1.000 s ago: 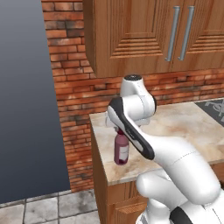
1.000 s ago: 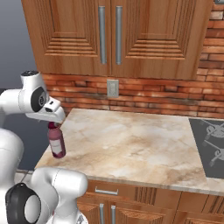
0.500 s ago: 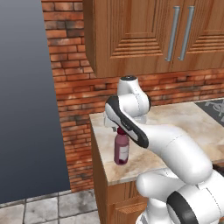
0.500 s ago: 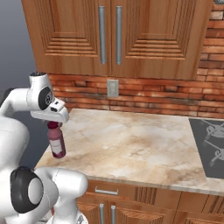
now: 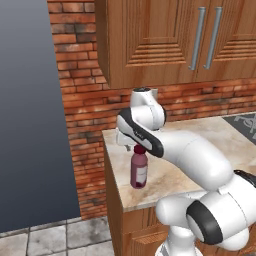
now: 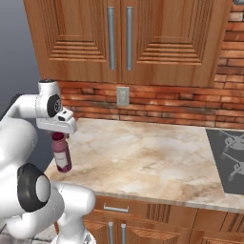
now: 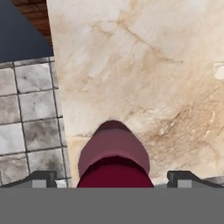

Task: Place the drinks on the dining counter in a tight cluster.

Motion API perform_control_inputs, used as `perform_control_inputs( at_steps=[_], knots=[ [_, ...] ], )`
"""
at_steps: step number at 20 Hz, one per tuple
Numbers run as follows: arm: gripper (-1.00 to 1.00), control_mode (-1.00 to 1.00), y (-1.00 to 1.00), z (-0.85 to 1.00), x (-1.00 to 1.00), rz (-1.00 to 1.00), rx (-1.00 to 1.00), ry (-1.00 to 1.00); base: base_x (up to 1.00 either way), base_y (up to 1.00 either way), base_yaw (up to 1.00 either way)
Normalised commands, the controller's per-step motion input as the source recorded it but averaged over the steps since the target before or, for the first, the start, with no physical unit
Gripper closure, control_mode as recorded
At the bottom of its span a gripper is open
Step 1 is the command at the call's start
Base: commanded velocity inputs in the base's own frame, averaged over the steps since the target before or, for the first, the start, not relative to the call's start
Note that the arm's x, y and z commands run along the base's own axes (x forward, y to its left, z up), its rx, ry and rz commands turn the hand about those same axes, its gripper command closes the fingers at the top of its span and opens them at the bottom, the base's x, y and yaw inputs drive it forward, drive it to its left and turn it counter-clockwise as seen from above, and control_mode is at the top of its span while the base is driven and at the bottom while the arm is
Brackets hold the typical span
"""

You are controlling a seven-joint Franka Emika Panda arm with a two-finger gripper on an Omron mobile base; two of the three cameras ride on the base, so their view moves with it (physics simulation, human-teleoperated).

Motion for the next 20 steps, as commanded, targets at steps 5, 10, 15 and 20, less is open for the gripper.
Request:
perform_control_inputs(
  at_steps=[5, 10, 15, 20],
  knots=[
    [-1.00, -1.00, 0.10, -0.15, -0.09, -0.08, 0.00, 0.00, 0.00, 0.00, 0.00],
    [-1.00, -1.00, 0.03, -0.17, -0.10, -0.10, 0.00, 0.00, 0.00, 0.00, 0.00],
    [-1.00, -1.00, -0.10, -0.10, -0.01, -0.10, 0.00, 0.00, 0.00, 0.00, 0.00],
    [-1.00, -1.00, -0.08, -0.11, 0.00, -0.10, 0.00, 0.00, 0.00, 0.00, 0.00]
  ],
)
